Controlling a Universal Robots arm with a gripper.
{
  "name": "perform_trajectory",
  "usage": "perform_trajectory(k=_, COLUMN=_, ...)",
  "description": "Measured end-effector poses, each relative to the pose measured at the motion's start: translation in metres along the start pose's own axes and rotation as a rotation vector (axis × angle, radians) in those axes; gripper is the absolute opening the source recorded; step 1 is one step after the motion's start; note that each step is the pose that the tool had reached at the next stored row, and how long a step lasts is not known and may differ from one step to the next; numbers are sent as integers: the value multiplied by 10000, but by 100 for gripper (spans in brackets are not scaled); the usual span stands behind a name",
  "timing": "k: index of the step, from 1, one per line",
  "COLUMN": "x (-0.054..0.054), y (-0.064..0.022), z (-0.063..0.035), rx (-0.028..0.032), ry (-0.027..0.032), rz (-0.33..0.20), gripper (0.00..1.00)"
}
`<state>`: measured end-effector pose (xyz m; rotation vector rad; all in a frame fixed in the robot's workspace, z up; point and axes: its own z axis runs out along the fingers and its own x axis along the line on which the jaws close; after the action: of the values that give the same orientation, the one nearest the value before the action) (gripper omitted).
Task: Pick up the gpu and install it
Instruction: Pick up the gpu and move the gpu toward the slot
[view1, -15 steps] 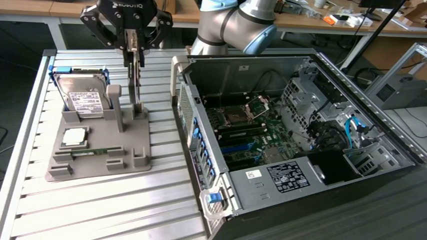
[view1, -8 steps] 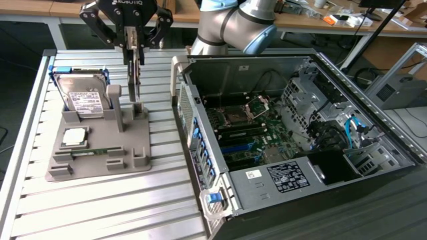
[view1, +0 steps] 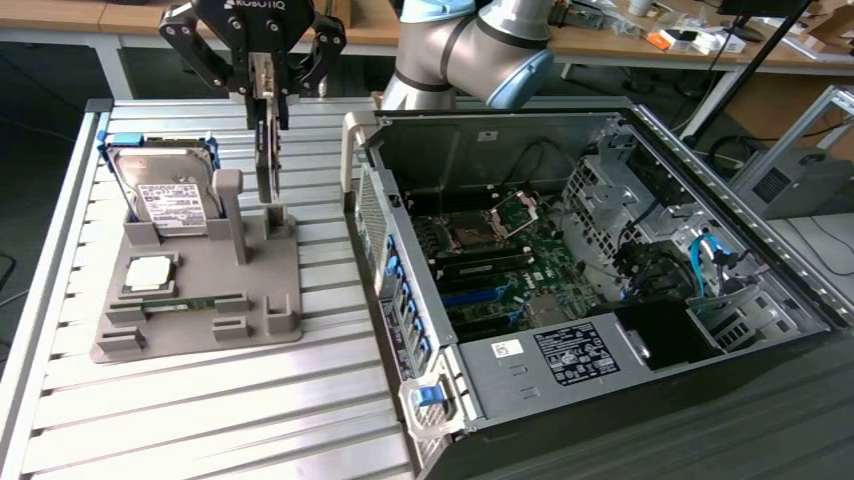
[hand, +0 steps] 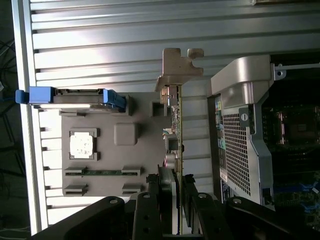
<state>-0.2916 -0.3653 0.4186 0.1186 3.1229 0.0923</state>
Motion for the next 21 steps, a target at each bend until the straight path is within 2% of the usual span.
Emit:
perform_trajectory(k=4, x=-15, y=1, z=1, rx=7, ry=-2, rz=1, gripper=30)
perform_trajectory(k=11, x=-103, y=7, z=3, rx=94, ry=-8, rz=0, gripper=30)
perform_trajectory(k=21, x=-231, y=17, z=8, rx=132, ry=-10, rz=-1, gripper=30)
